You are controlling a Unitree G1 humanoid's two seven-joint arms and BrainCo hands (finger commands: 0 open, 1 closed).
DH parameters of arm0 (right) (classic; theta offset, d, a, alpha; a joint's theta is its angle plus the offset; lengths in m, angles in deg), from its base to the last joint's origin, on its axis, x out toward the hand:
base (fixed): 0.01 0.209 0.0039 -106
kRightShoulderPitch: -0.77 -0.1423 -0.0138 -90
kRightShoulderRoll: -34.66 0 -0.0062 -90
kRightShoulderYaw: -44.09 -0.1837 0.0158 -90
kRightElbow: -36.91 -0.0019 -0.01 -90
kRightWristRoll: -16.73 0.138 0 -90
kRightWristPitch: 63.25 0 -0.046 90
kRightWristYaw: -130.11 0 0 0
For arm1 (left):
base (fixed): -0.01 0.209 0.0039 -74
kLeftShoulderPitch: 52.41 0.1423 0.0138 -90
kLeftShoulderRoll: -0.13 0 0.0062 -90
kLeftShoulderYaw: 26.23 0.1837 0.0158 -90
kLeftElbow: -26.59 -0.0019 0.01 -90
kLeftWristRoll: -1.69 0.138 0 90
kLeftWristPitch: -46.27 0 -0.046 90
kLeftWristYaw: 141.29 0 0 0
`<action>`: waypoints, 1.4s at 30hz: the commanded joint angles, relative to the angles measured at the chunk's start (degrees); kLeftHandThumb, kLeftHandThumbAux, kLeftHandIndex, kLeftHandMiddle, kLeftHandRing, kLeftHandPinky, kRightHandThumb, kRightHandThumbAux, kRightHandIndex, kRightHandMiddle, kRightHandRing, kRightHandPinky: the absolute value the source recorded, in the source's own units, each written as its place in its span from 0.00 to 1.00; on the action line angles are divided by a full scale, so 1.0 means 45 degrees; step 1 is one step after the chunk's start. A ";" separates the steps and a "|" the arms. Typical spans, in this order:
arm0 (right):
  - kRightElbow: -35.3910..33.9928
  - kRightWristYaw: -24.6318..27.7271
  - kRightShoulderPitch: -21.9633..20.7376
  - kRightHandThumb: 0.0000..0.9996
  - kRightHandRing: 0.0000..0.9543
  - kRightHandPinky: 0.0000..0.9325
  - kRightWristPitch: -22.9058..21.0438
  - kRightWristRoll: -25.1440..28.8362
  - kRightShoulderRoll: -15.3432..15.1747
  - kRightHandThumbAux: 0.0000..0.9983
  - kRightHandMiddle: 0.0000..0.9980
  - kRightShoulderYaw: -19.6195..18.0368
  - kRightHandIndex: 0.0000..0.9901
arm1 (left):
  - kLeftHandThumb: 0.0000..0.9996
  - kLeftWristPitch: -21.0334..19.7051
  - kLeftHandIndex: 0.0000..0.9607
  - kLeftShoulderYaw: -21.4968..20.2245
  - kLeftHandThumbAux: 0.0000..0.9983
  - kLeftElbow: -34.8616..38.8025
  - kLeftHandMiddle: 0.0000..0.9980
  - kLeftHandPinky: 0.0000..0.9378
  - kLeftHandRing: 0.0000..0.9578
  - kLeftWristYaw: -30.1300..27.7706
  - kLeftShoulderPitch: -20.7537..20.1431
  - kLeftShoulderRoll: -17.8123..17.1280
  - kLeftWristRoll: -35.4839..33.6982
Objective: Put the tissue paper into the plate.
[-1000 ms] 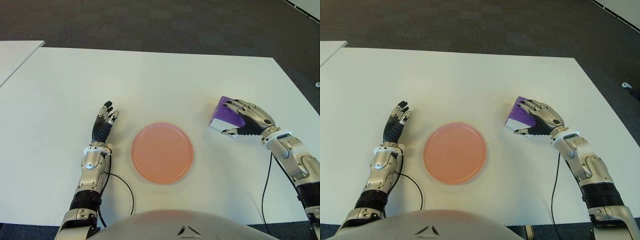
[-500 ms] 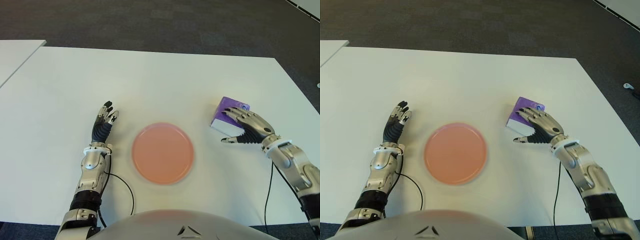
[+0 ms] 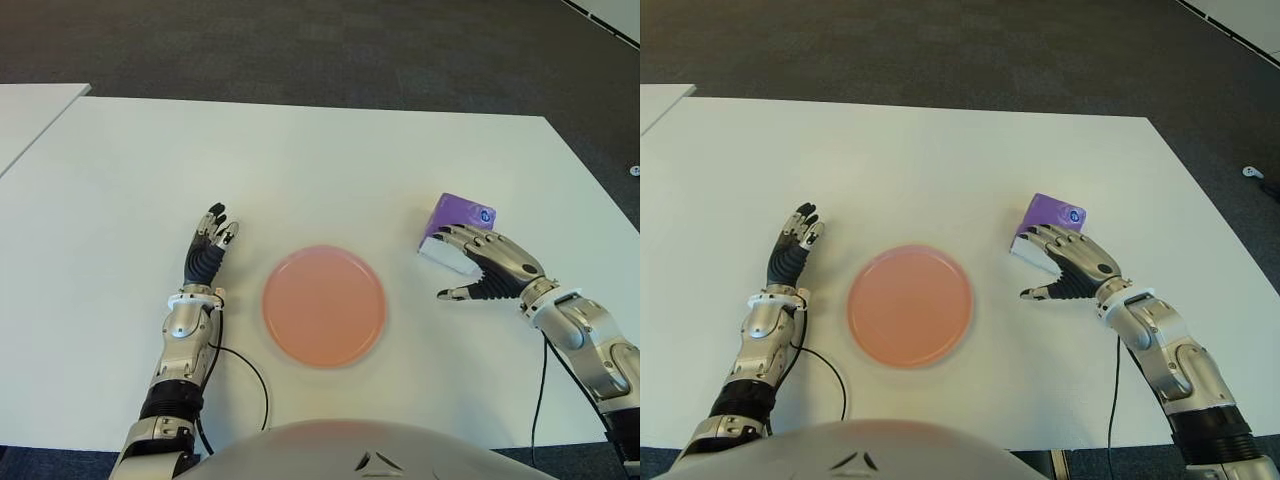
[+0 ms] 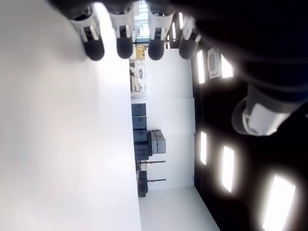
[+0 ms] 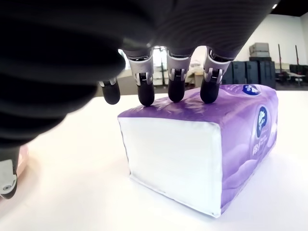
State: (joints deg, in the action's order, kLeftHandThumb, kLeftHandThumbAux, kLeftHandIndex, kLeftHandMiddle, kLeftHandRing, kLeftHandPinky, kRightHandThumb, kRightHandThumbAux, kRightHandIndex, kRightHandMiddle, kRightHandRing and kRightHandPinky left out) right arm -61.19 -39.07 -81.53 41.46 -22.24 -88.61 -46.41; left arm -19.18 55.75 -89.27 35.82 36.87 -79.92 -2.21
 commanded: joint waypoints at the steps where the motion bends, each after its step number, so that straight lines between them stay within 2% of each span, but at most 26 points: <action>1: 0.1055 0.0237 -0.1217 0.13 0.00 0.00 -0.0379 -0.0117 0.0020 0.47 0.00 0.0137 0.00 | 0.00 -0.0305 0.00 0.0005 0.47 -0.0473 0.00 0.00 0.00 -0.0080 0.0185 0.0023 0.0005; 16: 0.2679 -0.0975 -0.2062 0.13 0.00 0.00 0.0352 -0.0467 0.0156 0.43 0.00 0.0727 0.00 | 0.00 -0.0272 0.00 0.0041 0.46 -0.0503 0.00 0.00 0.00 -0.0118 0.0205 -0.0021 0.0037; 20: 0.3935 -0.1574 -0.3051 0.12 0.00 0.00 0.0462 -0.0807 0.0587 0.42 0.00 0.1324 0.00 | 0.00 -0.0250 0.00 0.0033 0.46 -0.0492 0.00 0.00 0.00 -0.0073 0.0233 -0.0013 0.0053; 25: 0.4572 -0.2098 -0.3411 0.15 0.00 0.00 0.0625 -0.0724 0.0690 0.42 0.00 0.1464 0.00 | 0.00 -0.0156 0.00 0.0039 0.46 -0.0491 0.00 0.00 0.00 -0.0059 0.0320 -0.0025 0.0094; 42: 0.4353 -0.2117 -0.3595 0.22 0.00 0.00 0.0343 -0.0285 0.0623 0.44 0.00 0.1174 0.00 | 0.00 -0.0306 0.00 0.0016 0.47 -0.0318 0.00 0.00 0.00 0.0029 0.0452 -0.0044 0.0148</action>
State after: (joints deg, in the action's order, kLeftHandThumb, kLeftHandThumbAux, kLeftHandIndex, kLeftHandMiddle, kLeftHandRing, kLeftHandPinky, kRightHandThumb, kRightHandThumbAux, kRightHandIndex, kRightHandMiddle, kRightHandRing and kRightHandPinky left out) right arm -41.21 -48.99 -97.98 43.66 -24.27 -85.82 -40.69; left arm -18.60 55.76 -89.30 35.82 36.98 -80.05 -2.05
